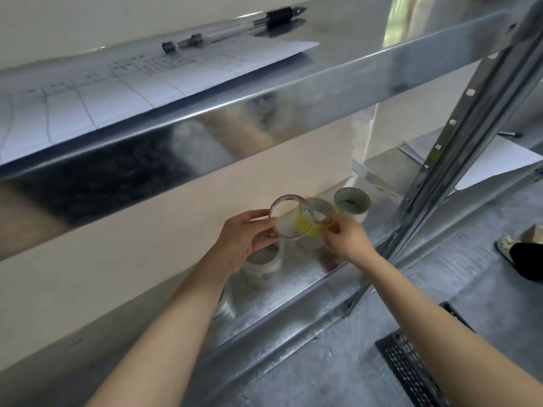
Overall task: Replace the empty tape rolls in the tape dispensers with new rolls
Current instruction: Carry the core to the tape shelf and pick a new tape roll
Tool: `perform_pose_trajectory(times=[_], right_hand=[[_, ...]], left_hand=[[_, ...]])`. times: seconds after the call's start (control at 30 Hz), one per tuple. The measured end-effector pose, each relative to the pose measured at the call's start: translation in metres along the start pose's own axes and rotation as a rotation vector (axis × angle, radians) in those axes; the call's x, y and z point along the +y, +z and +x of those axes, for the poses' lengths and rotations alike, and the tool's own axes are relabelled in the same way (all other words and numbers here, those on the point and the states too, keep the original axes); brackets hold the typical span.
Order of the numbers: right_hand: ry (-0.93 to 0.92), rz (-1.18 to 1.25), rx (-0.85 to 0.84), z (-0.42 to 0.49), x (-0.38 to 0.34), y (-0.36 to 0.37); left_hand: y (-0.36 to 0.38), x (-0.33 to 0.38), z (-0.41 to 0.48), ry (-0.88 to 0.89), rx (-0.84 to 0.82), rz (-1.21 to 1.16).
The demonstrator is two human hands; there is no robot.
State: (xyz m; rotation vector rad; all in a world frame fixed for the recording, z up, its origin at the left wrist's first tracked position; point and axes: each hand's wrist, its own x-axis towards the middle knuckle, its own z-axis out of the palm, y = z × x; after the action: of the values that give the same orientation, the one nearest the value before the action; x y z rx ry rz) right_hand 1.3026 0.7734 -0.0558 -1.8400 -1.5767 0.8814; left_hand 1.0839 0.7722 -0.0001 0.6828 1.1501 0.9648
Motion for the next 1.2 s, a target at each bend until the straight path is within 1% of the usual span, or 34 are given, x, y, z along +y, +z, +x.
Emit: perform_pose_trajectory(times=[0.1, 0.23, 0.37, 0.43, 0.5, 0.53, 0.57, 0.63, 0.7, 0.73, 0.83, 0.9, 0.97, 1.1, 1.13, 1.2], right_hand=[[-0.035, 0.061, 0.118, 0.0, -0.01, -0.034], [-0.098, 0.125, 0.243, -0.006, -0.015, -0.071], [-0.095, 0.149, 0.282, -0.016, -0.008, -0.088], [-0.097, 0.167, 0.276, -0.02, -0.002, -0.092], [-0.102, 0.168, 0.267, -0.022, 0.002, -0.095], [-0.109, 0.168, 0.262, -0.023, 0.001, -0.096], [-0.116, 0.165, 0.255, -0.024, 0.0, -0.097], [-0.134, 0.164, 0.237, -0.025, -0.006, -0.096], [-0.153, 0.179, 0.215, -0.027, -0.014, -0.094], [-0.161, 0.187, 0.204, -0.027, -0.018, -0.092], [-0.17, 0.187, 0.171, -0.031, -0.028, -0.086], [-0.188, 0.18, 0.141, -0.035, -0.036, -0.081], [-0.22, 0.134, 0.126, -0.042, -0.046, -0.077], [-0.276, 0.053, 0.077, -0.055, -0.061, -0.073], [-0.287, 0.052, 0.042, -0.058, -0.064, -0.073], [-0.293, 0.137, -0.018, -0.064, -0.069, -0.075]], left_hand=[[0.012, -0.002, 0.006, -0.006, 0.036, 0.022], [0.036, -0.015, 0.016, 0.005, 0.115, 0.146], [0.056, -0.034, 0.033, 0.006, 0.184, 0.213], [0.06, -0.041, 0.042, 0.036, 0.23, 0.32], [0.062, -0.041, 0.043, 0.067, 0.242, 0.455], [0.062, -0.039, 0.043, 0.076, 0.241, 0.461], [0.061, -0.036, 0.041, 0.077, 0.233, 0.416], [0.061, -0.025, 0.035, 0.051, 0.192, 0.236], [0.062, -0.013, 0.023, 0.009, 0.079, 0.078], [0.063, -0.009, 0.017, -0.006, 0.005, 0.055], [0.068, 0.002, -0.001, -0.029, -0.202, 0.086], [0.072, 0.006, -0.011, -0.022, -0.305, 0.088], [0.075, 0.01, -0.019, 0.016, -0.309, 0.085], [0.072, 0.016, -0.029, 0.07, -0.181, 0.094], [0.069, 0.017, -0.032, 0.073, -0.161, 0.09], [0.059, 0.02, -0.04, 0.083, -0.148, 0.081]])
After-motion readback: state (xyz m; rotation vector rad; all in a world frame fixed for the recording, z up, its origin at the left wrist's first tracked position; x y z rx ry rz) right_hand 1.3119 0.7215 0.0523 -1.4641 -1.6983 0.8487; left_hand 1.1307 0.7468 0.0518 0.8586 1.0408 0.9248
